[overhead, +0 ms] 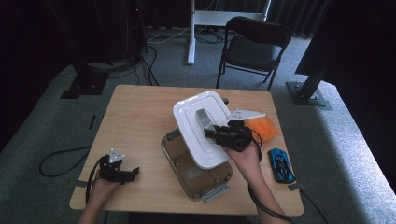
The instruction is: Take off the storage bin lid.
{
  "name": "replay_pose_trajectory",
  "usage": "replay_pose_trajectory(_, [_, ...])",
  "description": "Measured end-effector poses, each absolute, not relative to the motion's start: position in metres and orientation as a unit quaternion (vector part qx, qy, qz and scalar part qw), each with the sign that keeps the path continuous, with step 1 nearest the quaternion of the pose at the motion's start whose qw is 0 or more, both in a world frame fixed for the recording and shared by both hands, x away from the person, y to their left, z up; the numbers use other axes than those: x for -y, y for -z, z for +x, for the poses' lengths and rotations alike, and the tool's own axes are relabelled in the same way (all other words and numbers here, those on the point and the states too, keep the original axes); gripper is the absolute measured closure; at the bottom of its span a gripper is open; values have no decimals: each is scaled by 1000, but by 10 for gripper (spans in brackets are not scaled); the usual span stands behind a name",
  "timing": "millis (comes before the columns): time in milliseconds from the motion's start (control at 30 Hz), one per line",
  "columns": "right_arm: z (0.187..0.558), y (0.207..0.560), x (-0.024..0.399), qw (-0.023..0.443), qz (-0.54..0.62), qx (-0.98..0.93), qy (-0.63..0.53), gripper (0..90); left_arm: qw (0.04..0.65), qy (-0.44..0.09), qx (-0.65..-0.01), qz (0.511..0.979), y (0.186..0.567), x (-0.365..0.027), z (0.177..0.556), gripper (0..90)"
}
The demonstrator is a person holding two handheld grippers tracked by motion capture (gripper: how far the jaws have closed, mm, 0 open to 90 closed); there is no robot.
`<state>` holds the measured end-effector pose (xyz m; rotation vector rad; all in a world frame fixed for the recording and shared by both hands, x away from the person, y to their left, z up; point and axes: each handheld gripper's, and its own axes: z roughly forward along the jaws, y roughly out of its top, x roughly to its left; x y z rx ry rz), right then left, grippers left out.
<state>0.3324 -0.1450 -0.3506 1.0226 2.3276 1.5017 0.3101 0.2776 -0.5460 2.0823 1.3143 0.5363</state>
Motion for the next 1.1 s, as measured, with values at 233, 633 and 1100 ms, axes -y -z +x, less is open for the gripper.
replay_pose_trajectory(233, [347, 345, 151, 109, 360, -776, -507, 697, 306, -203, -497, 786, 546, -278, 310, 9])
replay_pose_trajectory(633, [381, 352, 152, 121, 383, -767, -501, 697, 307, -204, -497, 786, 546, -278, 310, 10])
replay_pose_trajectory(1100, [423, 351, 161, 120, 412, -750, -504, 697, 307, -204, -497, 785, 546, -277, 310, 9])
